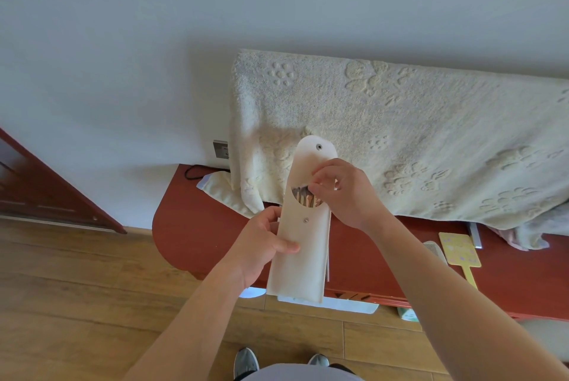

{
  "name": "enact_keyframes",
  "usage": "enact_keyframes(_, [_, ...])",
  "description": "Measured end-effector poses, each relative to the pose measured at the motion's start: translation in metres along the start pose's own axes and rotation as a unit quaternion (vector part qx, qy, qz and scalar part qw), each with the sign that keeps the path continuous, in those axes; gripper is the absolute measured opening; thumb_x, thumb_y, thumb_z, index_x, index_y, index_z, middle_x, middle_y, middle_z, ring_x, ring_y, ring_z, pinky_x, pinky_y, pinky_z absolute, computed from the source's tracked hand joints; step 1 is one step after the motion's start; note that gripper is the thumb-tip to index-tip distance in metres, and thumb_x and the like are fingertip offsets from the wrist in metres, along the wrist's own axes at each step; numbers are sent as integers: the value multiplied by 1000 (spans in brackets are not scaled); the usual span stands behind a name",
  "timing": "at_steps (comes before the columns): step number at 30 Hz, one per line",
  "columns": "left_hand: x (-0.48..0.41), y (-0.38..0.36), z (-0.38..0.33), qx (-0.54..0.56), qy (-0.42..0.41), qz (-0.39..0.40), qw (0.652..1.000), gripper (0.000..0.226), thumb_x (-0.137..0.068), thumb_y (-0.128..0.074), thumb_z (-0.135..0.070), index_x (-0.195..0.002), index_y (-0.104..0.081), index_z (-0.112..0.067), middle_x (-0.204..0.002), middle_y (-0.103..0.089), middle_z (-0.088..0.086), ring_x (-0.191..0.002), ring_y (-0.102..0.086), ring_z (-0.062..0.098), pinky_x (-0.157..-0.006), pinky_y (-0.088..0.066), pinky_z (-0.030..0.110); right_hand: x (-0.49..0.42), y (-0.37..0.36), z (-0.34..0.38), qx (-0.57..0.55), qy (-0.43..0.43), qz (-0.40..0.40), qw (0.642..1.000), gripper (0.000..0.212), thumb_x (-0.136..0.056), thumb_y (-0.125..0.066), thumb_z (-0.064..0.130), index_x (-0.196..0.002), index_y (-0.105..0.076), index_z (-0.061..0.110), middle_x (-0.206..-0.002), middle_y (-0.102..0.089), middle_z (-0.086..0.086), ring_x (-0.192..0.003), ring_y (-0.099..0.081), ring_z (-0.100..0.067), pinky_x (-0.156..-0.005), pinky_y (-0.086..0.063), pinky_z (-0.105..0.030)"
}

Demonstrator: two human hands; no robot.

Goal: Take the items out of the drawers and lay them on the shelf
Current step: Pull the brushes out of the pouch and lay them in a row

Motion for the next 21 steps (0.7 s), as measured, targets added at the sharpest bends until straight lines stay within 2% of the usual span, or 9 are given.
enact_keyframes(2, [0, 0, -1, -7, 0, 6, 1000, 54, -73, -67, 20, -117, -60, -10, -103, -75, 11, -96, -72, 28, -84, -55, 41, -3, 5, -1, -14, -12, -20, 1000, 5, -83, -73, 15, -79, -72, 13, -99, -65, 7, -73, -54, 5, -66, -37, -8])
enact_keyframes(7, [1, 0, 4, -35, 8, 20, 999, 53, -75, -66, 17, -119, -58, -10, -105, -75, 9, -99, -72, 27, -92, -54, 45, -5, 25, -3, -24, -44, -87, 995, 7, -84, -72, 13, -78, -69, 16, -88, -64, 6, -74, -56, 2, -64, -37, -6])
enact_keyframes(11, [0, 2, 11, -46, 15, 25, 998, 53, -74, -66, 16, -119, -59, -12, -109, -74, 9, -102, -71, 27, -97, -52, 49, -10, 32, -2, -8, -32, -106, 994, 4, -85, -72, 18, -81, -74, 18, -102, -58, 11, -83, -56, -1, -68, -36, -6])
enact_keyframes(14, [-2, 3, 13, -56, 17, 31, 998, 54, -74, -67, 15, -119, -59, -13, -108, -74, 8, -102, -71, 27, -98, -52, 49, -15, 36, -3, -2, -31, -108, 994, 4, -85, -72, 22, -83, -75, 19, -115, -55, 11, -95, -55, -7, -79, -38, -20])
enact_keyframes(16, [-2, 3, 13, -66, 19, 36, 997, 53, -74, -67, 14, -119, -59, -13, -108, -74, 8, -102, -70, 26, -97, -52, 48, -17, 39, -1, -15, -37, -105, 994, 5, -86, -72, 23, -81, -74, 22, -119, -56, 12, -89, -54, -7, -80, -42, -24])
enact_keyframes(19, [-4, 3, 15, -82, 23, 38, 996, 52, -73, -67, 14, -117, -59, -13, -106, -74, 6, -100, -71, 25, -97, -53, 48, -21, 45, 1, -49, -51, -104, 992, 18, -87, -69, 20, -73, -70, 32, -112, -65, 13, -84, -61, -6, -72, -45, -21])
enact_keyframes(21, [-6, 3, 17, -89, 27, 35, 995, 51, -72, -67, 14, -115, -60, -13, -103, -74, 5, -99, -71, 24, -96, -53, 49, -25, 48, -1, -74, -68, -105, 989, 16, -88, -67, 19, -76, -71, 29, -96, -74, 6, -67, -61, -10, -58, -44, -22])
Point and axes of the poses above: each hand's wrist, its own x-axis away from the middle knuckle, its own y-axis out of the back of the hand, z = x × y, the point moved 10 cm from there along -x, towards the middle knuckle
